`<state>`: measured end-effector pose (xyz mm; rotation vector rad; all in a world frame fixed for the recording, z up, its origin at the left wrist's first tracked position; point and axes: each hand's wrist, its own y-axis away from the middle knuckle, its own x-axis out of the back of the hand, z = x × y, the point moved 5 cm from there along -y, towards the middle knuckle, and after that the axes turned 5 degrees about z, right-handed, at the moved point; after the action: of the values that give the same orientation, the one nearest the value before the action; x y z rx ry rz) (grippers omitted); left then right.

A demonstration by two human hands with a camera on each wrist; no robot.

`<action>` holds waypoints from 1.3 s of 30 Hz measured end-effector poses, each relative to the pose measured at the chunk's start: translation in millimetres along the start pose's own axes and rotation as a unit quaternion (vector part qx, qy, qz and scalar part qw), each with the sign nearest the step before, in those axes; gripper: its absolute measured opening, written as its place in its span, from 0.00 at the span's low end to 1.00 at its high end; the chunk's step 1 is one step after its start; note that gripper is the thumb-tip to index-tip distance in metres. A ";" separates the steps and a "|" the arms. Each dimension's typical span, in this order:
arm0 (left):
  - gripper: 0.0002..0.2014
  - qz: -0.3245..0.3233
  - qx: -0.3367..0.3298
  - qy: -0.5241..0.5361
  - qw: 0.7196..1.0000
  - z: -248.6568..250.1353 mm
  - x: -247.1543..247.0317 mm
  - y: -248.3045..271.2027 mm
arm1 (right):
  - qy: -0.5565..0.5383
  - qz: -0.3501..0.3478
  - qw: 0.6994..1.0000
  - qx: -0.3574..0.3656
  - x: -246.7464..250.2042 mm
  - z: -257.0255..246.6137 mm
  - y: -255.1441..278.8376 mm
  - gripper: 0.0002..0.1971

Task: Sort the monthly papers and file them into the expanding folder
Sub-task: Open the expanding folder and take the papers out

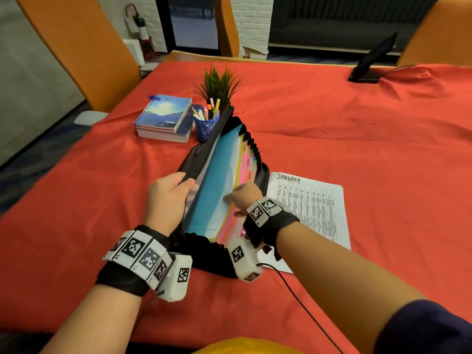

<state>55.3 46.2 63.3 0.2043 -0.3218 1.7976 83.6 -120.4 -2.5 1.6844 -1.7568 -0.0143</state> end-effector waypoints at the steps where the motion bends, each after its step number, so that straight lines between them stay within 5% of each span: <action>1: 0.07 0.002 0.002 -0.001 1.000 -1.5 0.0 -1.9 | -0.028 0.011 1.000 0.001 8.7 2.1 1.6 0.07; 2: 0.08 0.003 0.005 -0.005 1.000 -3.7 -0.1 -3.3 | -0.052 0.025 0.998 0.006 20.5 5.7 4.8 0.02; 7: 0.17 -0.005 -0.015 -0.042 0.999 -12.4 1.4 -6.0 | -0.091 0.118 0.989 0.004 110.7 64.4 17.6 0.12; 11: 0.19 -0.005 -0.044 -0.084 0.995 -7.7 -0.4 -5.4 | -0.065 0.163 0.983 -0.046 168.1 134.2 25.9 0.07; 19: 0.17 -0.008 -0.036 -0.112 0.993 -5.8 3.7 -7.9 | 0.043 0.198 0.964 -0.175 182.1 230.4 24.3 0.12; 22: 0.22 -0.013 -0.014 -0.099 0.995 -8.4 4.4 -7.9 | 0.165 0.206 0.950 -0.166 185.3 206.5 29.7 0.09; 25: 0.21 -0.021 -0.010 -0.083 0.996 -8.7 4.5 -8.1 | 0.236 0.250 0.936 -0.075 188.5 153.9 37.4 0.21; 28: 0.18 -0.029 -0.028 -0.090 0.995 -9.0 2.2 -9.6 | 0.168 0.208 0.959 0.093 157.4 89.7 40.0 0.18; 31: 0.20 -0.038 -0.025 -0.067 0.997 -9.2 1.0 -11.0 | 0.045 0.115 0.976 0.180 104.1 33.8 41.4 0.11; 35: 0.08 -0.027 -0.045 -0.076 0.996 -2.7 3.1 -11.6 | 0.016 0.038 0.985 0.167 36.1 2.9 24.2 0.15; 39: 0.09 -0.011 -0.027 -0.063 0.998 -2.4 15.8 -15.8 | 0.093 0.042 0.990 0.102 9.8 2.8 7.8 0.21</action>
<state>66.8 65.0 67.6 0.2823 -0.4545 1.7563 76.2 -129.1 3.5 1.6908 -1.7322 0.3599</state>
